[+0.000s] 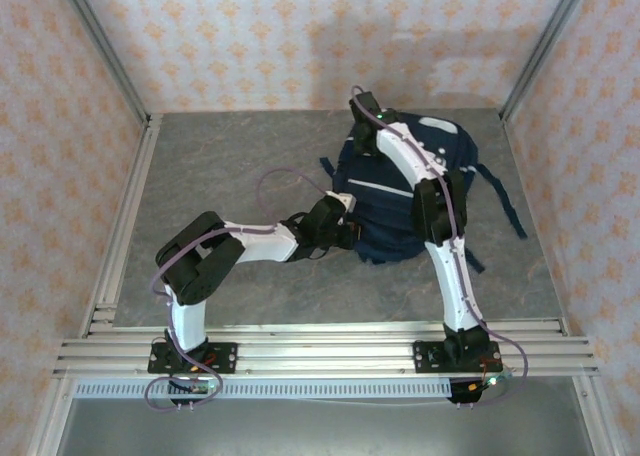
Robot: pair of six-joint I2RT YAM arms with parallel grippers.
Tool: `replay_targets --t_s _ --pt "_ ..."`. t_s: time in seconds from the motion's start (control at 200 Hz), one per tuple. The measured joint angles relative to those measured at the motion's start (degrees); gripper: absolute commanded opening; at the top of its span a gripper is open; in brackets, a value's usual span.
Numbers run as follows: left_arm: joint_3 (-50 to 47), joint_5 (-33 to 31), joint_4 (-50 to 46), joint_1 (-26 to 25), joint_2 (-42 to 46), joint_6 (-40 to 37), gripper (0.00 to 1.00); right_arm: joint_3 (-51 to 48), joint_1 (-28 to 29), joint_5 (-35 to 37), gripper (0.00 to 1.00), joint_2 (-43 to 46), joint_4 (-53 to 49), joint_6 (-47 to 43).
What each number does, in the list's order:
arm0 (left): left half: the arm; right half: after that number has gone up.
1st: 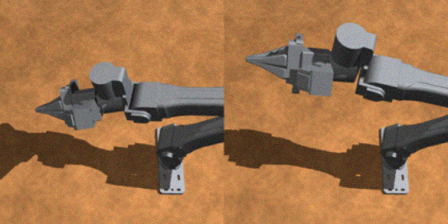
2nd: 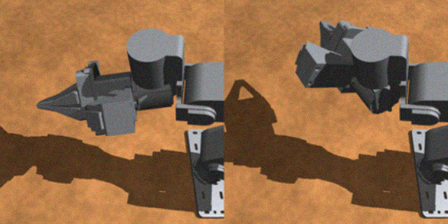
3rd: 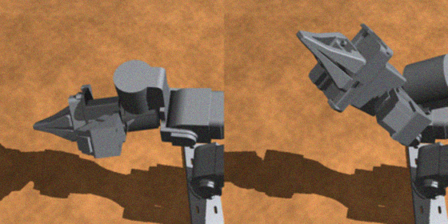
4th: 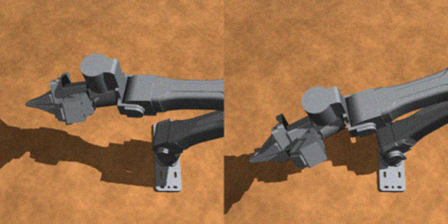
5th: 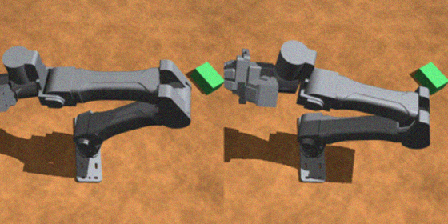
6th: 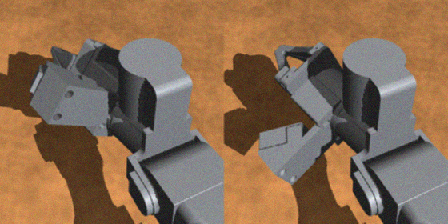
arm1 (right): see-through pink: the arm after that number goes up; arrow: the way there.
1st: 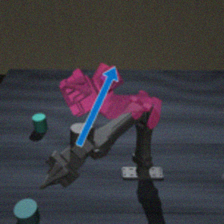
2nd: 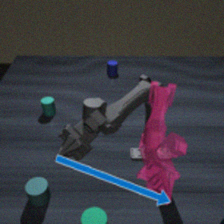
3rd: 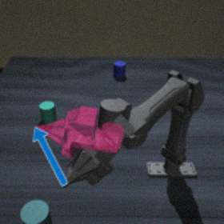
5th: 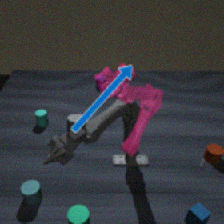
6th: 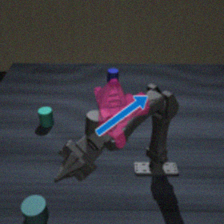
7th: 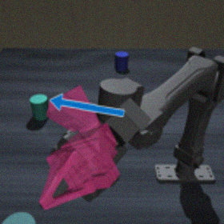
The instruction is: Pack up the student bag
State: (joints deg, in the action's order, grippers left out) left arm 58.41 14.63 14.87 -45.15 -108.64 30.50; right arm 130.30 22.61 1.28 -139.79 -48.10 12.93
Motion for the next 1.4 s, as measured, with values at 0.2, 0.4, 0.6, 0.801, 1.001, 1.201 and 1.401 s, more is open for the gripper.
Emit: replay_targets --t_s 0.2,0.4,0.6,0.801,1.001,1.201,1.401 --pt "-0.1 0.2 0.4 -2.6 0.1 0.6 0.0 -4.1 6.4 -10.4 0.35 1.5 7.5 -3.0" --pt "-3.0 1.0 -0.6 -5.1 3.3 0.5 0.0 -24.8 12.3 -17.9 0.5 14.6 21.0 1.0" --pt "-6.3 -0.1 -3.4 -5.8 7.5 0.3 0.0 -46.4 12.3 -11.5 0.54 37.1 23.8 14.3" --pt "-9.5 -1.9 -5.1 -6.6 11.5 0.1 0.0 -66.3 5.7 -8.5 0.51 59.8 27.8 29.6" --pt "-11.4 -3.2 -6.9 -7.4 15.1 0.1 0.0 -84.8 5.9 -14.1 0.55 66.5 31.9 41.3" --pt "-11.6 -4.0 -8.6 -8.3 16.0 0.1 0.0 -94.1 6.4 -16.3 0.56 69.5 37.6 51.3" --pt "-11.6 -5.1 -9.5 -8.8 16.2 0.1 0.0 -96.4 6.7 -16.3 0.56 70.5 41.0 58.3"
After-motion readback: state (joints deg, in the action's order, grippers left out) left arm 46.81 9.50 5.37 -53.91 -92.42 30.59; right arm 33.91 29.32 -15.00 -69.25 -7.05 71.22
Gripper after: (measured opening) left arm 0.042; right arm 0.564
